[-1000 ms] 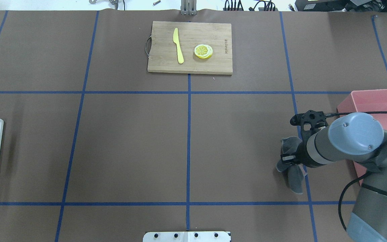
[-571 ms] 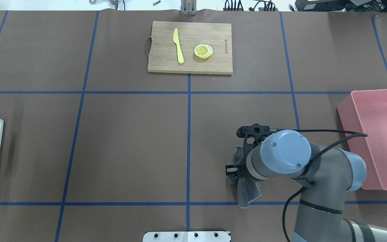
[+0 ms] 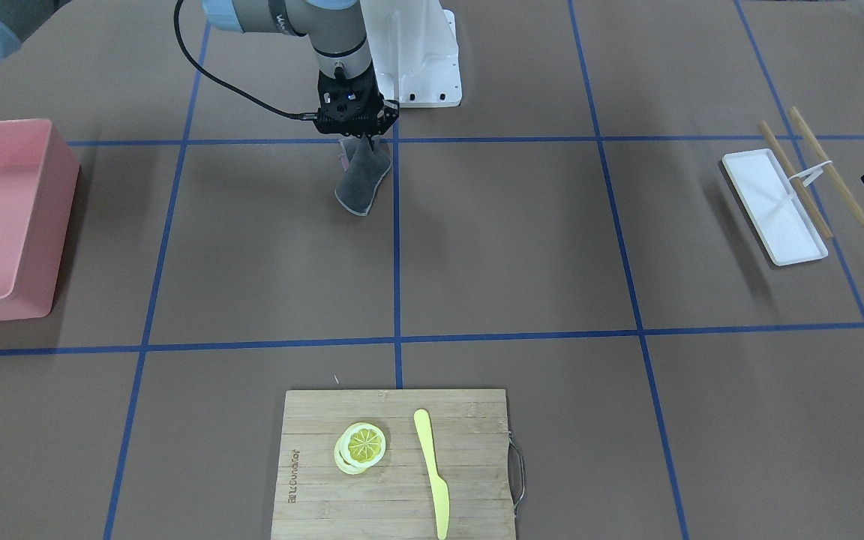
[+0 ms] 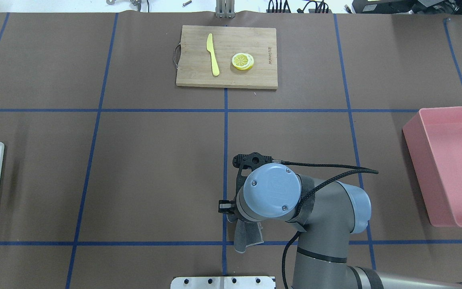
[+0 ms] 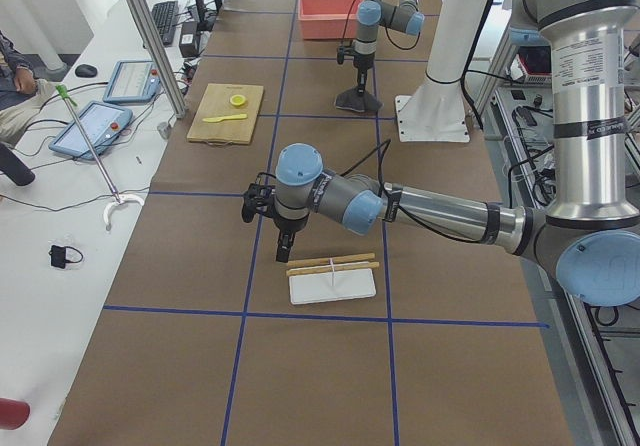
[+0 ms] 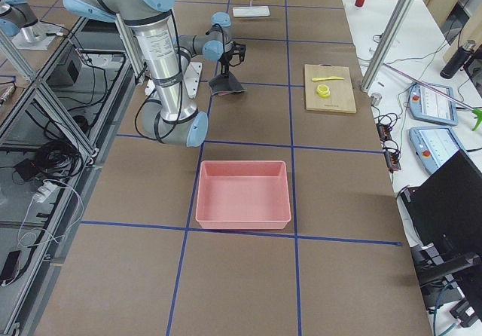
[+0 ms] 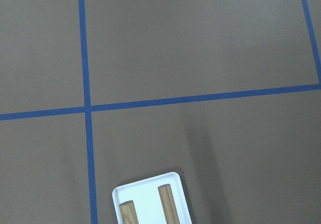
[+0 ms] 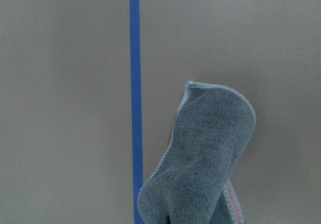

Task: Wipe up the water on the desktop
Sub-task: 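Carry the grey cloth with the right gripper over the pink bin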

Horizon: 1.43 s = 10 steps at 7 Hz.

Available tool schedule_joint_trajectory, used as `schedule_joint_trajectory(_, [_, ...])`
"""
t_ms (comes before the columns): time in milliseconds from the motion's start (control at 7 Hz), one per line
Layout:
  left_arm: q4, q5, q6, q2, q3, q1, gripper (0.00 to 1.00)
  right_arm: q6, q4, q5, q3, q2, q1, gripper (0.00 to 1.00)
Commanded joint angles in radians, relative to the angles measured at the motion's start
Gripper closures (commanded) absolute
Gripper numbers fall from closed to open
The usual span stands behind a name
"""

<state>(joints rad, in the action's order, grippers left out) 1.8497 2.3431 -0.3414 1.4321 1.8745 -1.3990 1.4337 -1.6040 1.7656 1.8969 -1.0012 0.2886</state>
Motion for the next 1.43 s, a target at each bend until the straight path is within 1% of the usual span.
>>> schedule_joint_trajectory(0, [-0.006,-0.005,-0.001,-0.002,0.006,-0.008,0.02,-0.062,-0.005,0.090,0.145,-0.163,0.081,1.00])
schedule_joint_trajectory(143, [-0.006,-0.008,-0.001,-0.001,0.009,-0.009,0.02,-0.147,-0.005,0.165,0.204,-0.260,0.152,1.00])
schedule_joint_trajectory(286, [-0.003,-0.008,0.001,-0.001,0.011,-0.009,0.02,-0.224,-0.007,0.191,0.229,-0.339,0.205,1.00])
schedule_joint_trajectory(429, [-0.003,-0.008,-0.001,-0.002,0.017,-0.011,0.02,-0.321,-0.005,0.218,0.275,-0.437,0.268,1.00])
schedule_joint_trajectory(571, [-0.004,-0.013,-0.001,-0.001,0.014,-0.009,0.02,-0.428,-0.005,0.285,0.325,-0.530,0.368,1.00])
schedule_joint_trajectory(714, [-0.004,-0.021,-0.001,-0.001,0.009,-0.009,0.02,-0.532,-0.005,0.355,0.353,-0.604,0.494,1.00])
schedule_joint_trajectory(1000, [0.006,-0.034,0.001,-0.005,0.044,-0.009,0.02,-0.707,-0.007,0.423,0.358,-0.681,0.682,1.00])
schedule_joint_trajectory(1286, [0.043,-0.034,0.001,-0.009,0.049,-0.008,0.02,-0.936,-0.010,0.434,0.331,-0.761,0.838,1.00])
